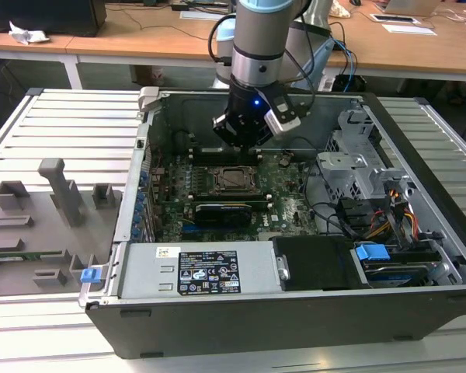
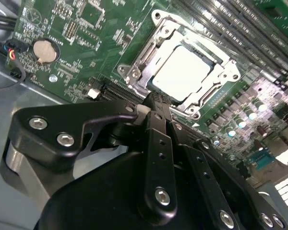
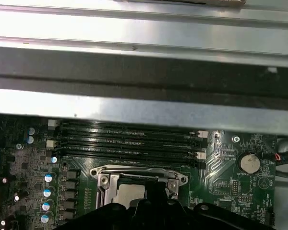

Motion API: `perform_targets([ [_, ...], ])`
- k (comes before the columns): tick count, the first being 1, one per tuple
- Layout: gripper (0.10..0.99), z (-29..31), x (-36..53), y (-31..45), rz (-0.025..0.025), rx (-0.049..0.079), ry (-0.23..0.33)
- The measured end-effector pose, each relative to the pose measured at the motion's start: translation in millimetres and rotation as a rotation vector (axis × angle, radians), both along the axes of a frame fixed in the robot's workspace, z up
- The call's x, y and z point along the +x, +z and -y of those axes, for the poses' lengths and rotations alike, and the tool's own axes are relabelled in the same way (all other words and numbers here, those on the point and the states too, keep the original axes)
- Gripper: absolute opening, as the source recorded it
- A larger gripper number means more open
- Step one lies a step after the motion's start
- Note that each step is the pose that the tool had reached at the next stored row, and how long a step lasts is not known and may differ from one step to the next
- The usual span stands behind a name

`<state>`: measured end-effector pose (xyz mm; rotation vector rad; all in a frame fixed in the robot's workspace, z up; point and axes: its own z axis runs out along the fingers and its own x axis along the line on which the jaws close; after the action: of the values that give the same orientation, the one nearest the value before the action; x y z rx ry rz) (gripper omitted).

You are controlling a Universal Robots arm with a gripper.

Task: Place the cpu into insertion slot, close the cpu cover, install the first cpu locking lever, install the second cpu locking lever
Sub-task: 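Install the second cpu locking lever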

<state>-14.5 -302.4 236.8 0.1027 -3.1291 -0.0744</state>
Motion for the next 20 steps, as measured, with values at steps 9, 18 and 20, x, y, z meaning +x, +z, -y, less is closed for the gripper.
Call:
perform_targets([
  [9, 0.106, 21.6, 0.0, -1.2, -0.0001, 0.000, 0.000],
  [18, 0.106, 34.7, 0.0, -2.7, -0.0033, 0.000, 0.000],
  [20, 0.106, 36.3, 0.0, -2.7, -0.0054, 0.000, 0.000],
])
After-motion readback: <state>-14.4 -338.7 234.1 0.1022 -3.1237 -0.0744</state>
